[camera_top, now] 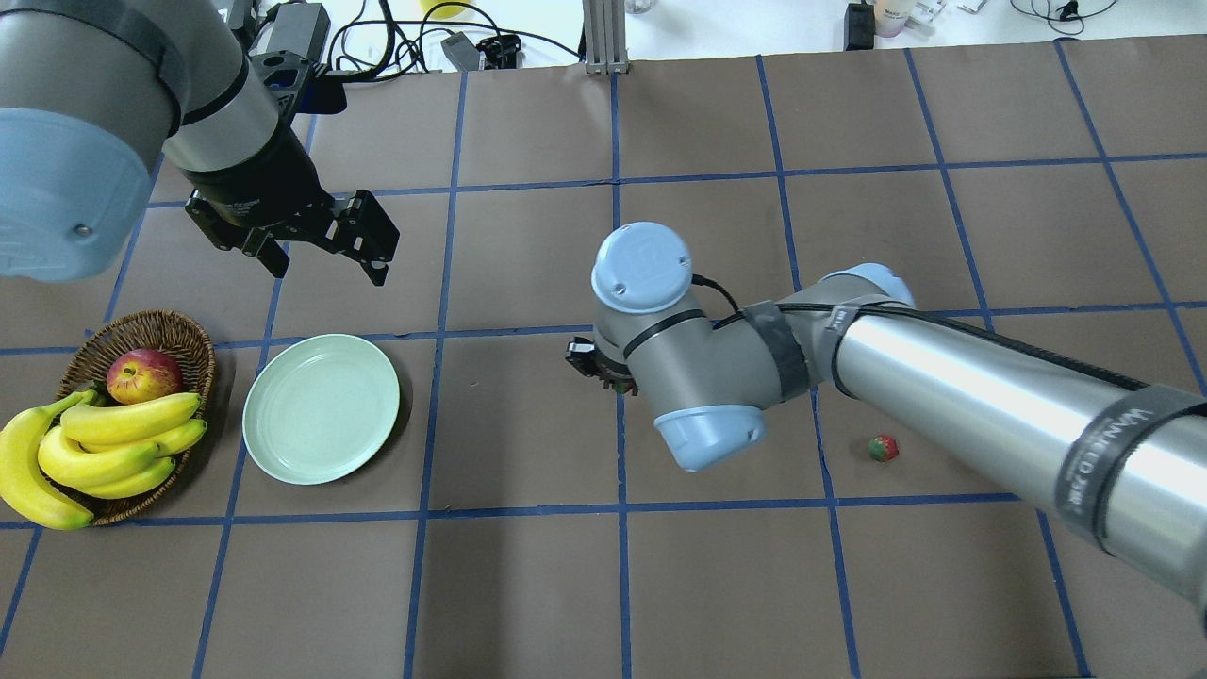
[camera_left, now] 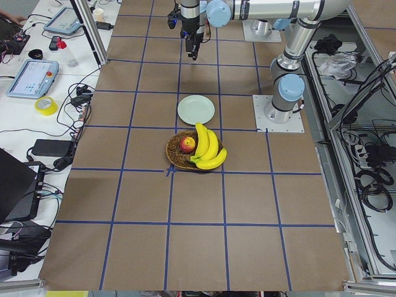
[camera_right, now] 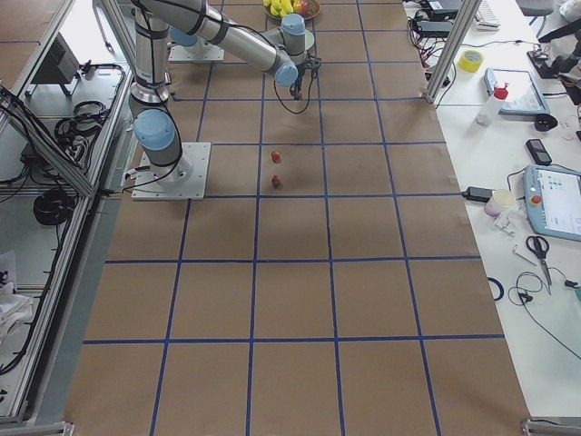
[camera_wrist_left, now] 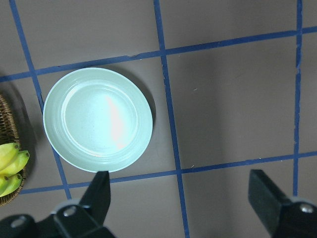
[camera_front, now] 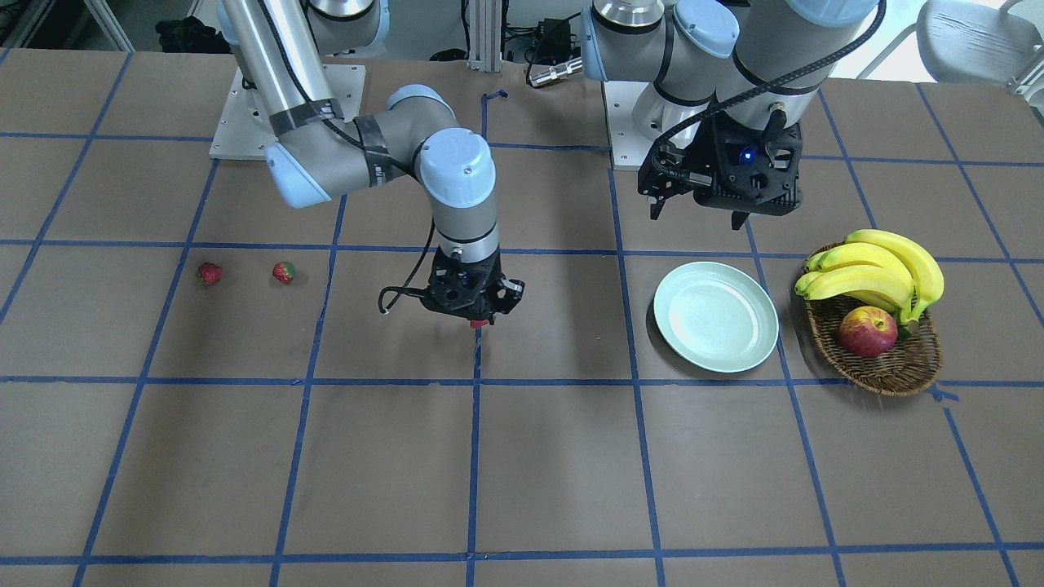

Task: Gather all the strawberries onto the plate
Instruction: 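Carry the strawberry toward the table center and release it, then return the right gripper to the remaining two strawberries, then grasp the second strawberry with the right gripper, then carry the second strawberry beside the first and open the right gripper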

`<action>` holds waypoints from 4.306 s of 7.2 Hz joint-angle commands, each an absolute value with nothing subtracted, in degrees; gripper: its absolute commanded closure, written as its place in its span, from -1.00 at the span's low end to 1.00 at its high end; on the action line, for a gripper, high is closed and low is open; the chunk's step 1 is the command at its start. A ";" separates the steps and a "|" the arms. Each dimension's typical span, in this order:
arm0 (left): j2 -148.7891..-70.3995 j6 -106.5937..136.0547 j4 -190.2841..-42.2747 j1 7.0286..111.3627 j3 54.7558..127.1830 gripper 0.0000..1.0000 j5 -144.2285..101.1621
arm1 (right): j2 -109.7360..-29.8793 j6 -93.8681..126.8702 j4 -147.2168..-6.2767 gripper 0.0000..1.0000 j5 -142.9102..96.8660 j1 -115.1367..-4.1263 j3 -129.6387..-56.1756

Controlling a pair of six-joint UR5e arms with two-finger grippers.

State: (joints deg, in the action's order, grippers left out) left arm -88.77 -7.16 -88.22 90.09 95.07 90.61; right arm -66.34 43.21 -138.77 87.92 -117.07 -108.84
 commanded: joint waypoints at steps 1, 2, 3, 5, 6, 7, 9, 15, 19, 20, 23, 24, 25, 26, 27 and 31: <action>-88.77 -7.12 -88.24 90.17 95.18 -1.00 90.62 | -60.75 53.32 -138.34 1.00 87.11 -123.29 -100.06; -88.86 -7.21 -88.24 90.18 95.19 -1.00 90.53 | -59.78 53.87 -137.90 0.98 85.88 -123.57 -99.41; -88.94 -7.21 -88.24 90.18 95.27 -1.00 90.61 | -59.42 53.44 -137.90 0.78 85.87 -123.66 -99.49; -89.03 -6.68 -88.24 90.18 95.27 -1.00 90.09 | -59.50 55.44 -135.54 -0.99 85.96 -123.66 -100.11; -89.12 -7.03 -88.24 90.26 95.27 -1.00 90.09 | -59.59 54.76 -135.27 -1.00 85.96 -123.58 -100.11; -89.12 -6.51 -88.24 90.35 95.27 -1.00 90.09 | -60.81 53.19 -135.09 -1.00 87.00 -123.40 -99.32; -89.12 -6.94 -88.24 90.44 95.27 -1.00 90.09 | -68.87 42.08 -123.22 -1.00 92.68 -117.90 -100.46; -89.21 -7.21 -88.24 90.44 95.27 -1.00 90.18 | -82.42 5.54 -114.96 -0.98 97.38 -93.38 -110.18; -89.21 -7.29 -88.24 90.44 95.27 -1.00 90.18 | -86.40 -7.19 -118.71 -0.91 97.21 -85.44 -120.38; -89.21 -7.21 -88.33 90.44 95.27 -1.00 90.18 | -86.48 -7.73 -124.57 -0.86 96.95 -84.39 -125.11; -89.21 -7.21 -88.16 90.44 95.19 -1.00 90.00 | -86.05 -8.52 -139.75 -0.92 94.40 -81.84 -136.31; -88.69 -7.21 -88.33 90.44 95.27 -1.00 89.91 | -85.96 -9.13 -139.05 -0.90 92.65 -80.43 -136.32; -89.20 -7.38 -88.33 90.35 95.36 -1.00 90.43 | -85.87 -9.14 -138.52 -0.76 92.46 -79.72 -136.23; -89.91 -7.21 -86.59 90.18 95.10 -1.00 90.00 | -84.83 -8.71 -138.43 -0.74 90.81 -79.19 -136.40; -89.91 -6.42 -82.83 90.09 95.36 -1.00 89.83 | -84.29 -8.70 -138.51 -0.71 90.70 -79.10 -136.32; -88.69 -4.13 -81.84 90.09 99.74 -1.00 91.05 | -84.37 -8.96 -134.94 0.05 92.55 -79.37 -136.50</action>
State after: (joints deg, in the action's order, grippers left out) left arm -89.60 -4.53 -82.66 89.99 97.90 90.46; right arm -84.33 -8.68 -137.41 91.98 -79.29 -136.52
